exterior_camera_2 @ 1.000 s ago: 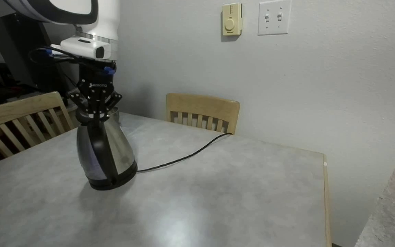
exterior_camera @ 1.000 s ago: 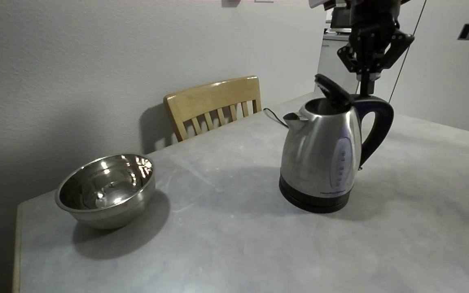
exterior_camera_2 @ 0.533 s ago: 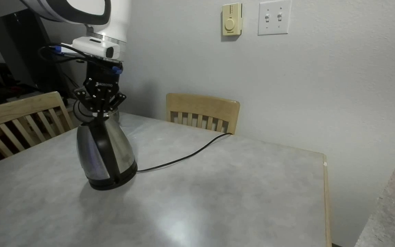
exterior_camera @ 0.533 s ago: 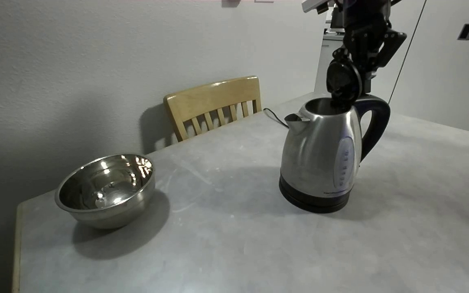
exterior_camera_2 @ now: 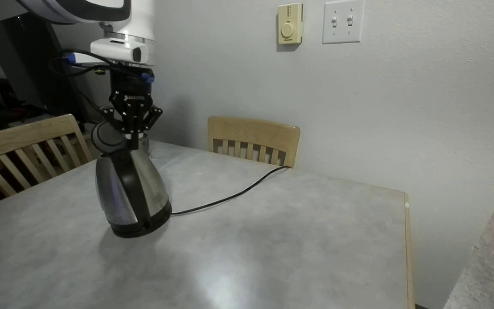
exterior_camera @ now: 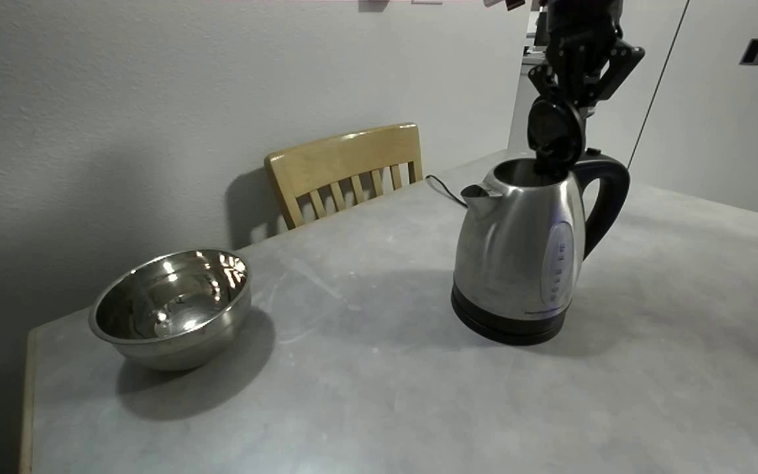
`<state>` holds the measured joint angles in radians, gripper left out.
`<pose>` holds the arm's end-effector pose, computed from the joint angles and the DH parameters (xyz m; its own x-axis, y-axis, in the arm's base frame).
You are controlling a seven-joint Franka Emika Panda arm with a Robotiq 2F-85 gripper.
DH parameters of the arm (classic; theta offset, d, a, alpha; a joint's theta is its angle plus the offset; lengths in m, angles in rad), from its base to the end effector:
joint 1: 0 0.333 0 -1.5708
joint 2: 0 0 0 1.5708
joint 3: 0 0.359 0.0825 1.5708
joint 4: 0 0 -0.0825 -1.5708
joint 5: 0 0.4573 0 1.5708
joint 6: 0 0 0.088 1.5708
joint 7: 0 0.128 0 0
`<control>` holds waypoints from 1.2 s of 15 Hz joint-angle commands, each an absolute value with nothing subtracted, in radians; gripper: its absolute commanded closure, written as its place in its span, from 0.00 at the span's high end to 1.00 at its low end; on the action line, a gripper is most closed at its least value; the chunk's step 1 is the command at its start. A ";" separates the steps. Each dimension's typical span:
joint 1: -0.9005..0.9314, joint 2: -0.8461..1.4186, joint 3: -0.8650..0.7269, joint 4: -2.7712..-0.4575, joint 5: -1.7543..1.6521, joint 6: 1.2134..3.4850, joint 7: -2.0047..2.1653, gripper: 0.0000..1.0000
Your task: Press the button on the kettle to open the lid
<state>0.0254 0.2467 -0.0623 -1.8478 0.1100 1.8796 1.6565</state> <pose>0.6639 -0.0124 0.3606 -0.1727 -0.9831 -0.0614 -0.9630 0.1555 0.2199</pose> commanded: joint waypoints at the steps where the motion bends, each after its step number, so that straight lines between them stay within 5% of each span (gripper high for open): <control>1: 0.030 0.175 -0.062 -1.912 0.069 1.932 1.644 0.00; 10: 0.008 0.137 -0.052 -1.924 0.080 1.941 1.471 0.00; 11: 0.005 0.141 -0.052 -1.923 0.091 1.947 1.431 0.26; 13: 0.004 0.144 -0.052 -1.923 0.103 1.955 1.371 0.33; 18: -0.004 0.153 -0.054 -1.918 0.163 1.982 1.236 0.69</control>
